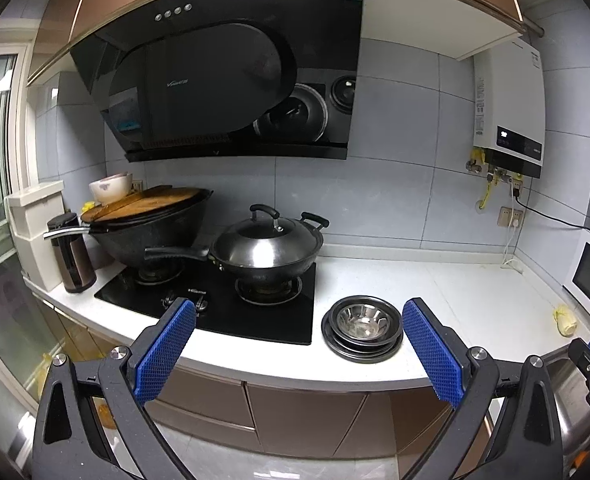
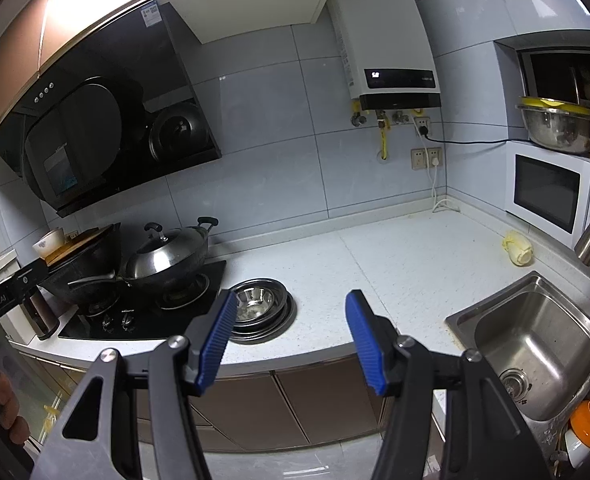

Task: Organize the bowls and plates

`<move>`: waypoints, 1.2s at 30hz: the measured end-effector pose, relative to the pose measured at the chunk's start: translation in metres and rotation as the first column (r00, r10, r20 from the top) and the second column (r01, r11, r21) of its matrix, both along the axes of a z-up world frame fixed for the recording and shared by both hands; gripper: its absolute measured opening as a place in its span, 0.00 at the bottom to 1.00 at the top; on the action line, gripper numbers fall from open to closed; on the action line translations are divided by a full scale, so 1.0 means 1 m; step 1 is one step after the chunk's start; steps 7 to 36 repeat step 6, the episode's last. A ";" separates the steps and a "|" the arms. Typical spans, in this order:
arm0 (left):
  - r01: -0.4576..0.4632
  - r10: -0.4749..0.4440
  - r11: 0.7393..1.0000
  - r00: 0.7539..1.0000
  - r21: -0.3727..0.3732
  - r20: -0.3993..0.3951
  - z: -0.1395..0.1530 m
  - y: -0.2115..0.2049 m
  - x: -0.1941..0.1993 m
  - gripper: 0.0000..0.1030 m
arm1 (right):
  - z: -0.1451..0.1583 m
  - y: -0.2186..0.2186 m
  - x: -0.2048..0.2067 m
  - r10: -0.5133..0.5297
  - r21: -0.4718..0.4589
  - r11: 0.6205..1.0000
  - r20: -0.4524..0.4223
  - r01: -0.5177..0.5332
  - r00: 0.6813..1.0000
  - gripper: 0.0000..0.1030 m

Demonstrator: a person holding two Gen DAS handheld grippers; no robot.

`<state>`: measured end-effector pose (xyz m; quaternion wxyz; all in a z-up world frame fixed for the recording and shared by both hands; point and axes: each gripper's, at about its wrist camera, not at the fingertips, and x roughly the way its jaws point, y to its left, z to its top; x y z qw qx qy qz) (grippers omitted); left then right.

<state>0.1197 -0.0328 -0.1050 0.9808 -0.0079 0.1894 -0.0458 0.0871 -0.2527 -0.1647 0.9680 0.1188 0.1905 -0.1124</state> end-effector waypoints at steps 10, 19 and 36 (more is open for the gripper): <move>0.027 -0.027 0.999 0.999 0.023 0.018 0.000 -0.005 -0.003 0.99 | -0.001 -0.002 0.000 -0.002 0.006 1.000 -0.001 0.002 1.000 0.54; 0.027 -0.027 0.999 0.999 0.023 0.018 0.000 -0.005 -0.003 0.99 | -0.001 -0.002 0.000 -0.002 0.006 1.000 -0.001 0.002 1.000 0.54; 0.027 -0.027 0.999 0.999 0.023 0.018 0.000 -0.005 -0.003 0.99 | -0.001 -0.002 0.000 -0.002 0.006 1.000 -0.001 0.002 1.000 0.54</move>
